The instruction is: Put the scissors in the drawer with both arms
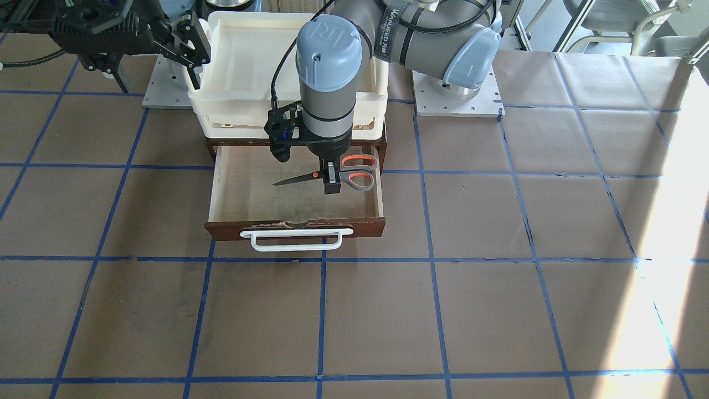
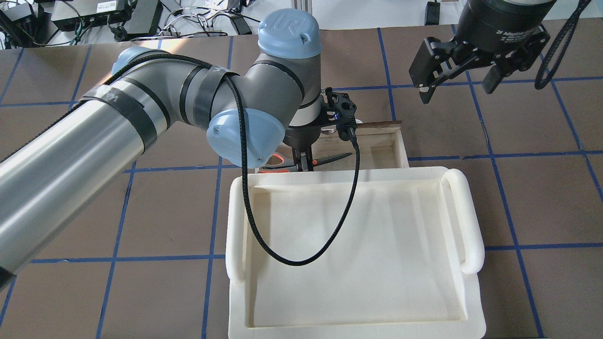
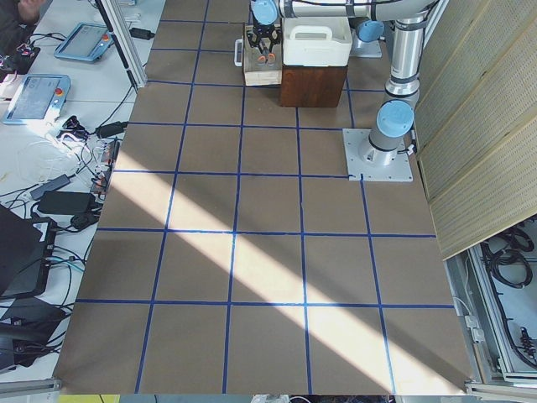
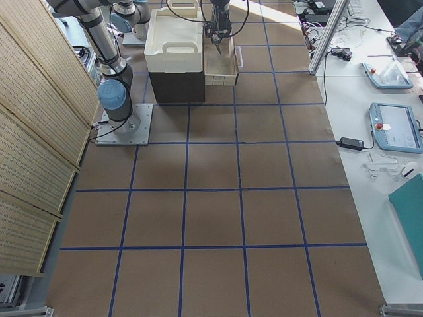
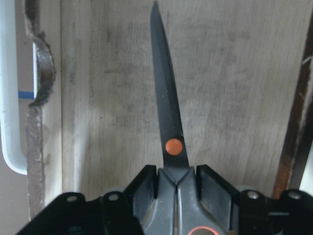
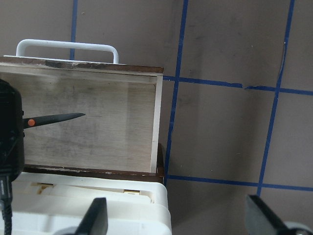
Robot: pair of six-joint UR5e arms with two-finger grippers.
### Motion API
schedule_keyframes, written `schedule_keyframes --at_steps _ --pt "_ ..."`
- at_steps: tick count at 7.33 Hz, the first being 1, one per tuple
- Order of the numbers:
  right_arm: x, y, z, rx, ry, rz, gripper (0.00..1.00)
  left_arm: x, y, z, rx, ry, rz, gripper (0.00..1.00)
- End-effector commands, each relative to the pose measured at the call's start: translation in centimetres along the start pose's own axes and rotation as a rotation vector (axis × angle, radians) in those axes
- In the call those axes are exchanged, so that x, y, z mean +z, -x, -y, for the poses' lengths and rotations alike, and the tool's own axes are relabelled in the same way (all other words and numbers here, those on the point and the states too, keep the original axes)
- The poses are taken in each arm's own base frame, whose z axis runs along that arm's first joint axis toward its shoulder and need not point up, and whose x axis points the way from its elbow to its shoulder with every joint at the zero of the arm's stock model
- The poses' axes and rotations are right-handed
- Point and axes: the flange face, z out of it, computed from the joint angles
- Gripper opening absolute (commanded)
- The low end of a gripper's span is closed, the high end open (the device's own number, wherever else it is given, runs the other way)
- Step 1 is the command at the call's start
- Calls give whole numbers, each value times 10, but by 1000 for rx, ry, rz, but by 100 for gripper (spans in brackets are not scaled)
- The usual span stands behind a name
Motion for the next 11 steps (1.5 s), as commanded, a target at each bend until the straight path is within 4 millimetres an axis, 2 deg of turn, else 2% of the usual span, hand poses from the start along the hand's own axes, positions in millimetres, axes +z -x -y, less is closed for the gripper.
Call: schedule_keyframes --at_steps 1,4,7,8,9,10,11 --pt "-1 0 -1 50 1 -2 100 9 0 5 6 7 -4 0" --pt "-1 2 -1 62 -4 4 100 13 5 6 108 -2 0 0" --pt "1 3 1 61 -6 14 100 15 7 4 123 1 -4 0" --pt "1 3 0 61 -3 15 100 15 8 4 120 0 -4 12" --pt "2 3 1 61 -3 17 100 17 8 5 111 -1 -3 43" --pt "2 3 1 61 -1 15 100 17 10 6 104 -4 4 63" --pt "2 3 1 61 -1 17 100 17 11 7 96 -7 9 77"
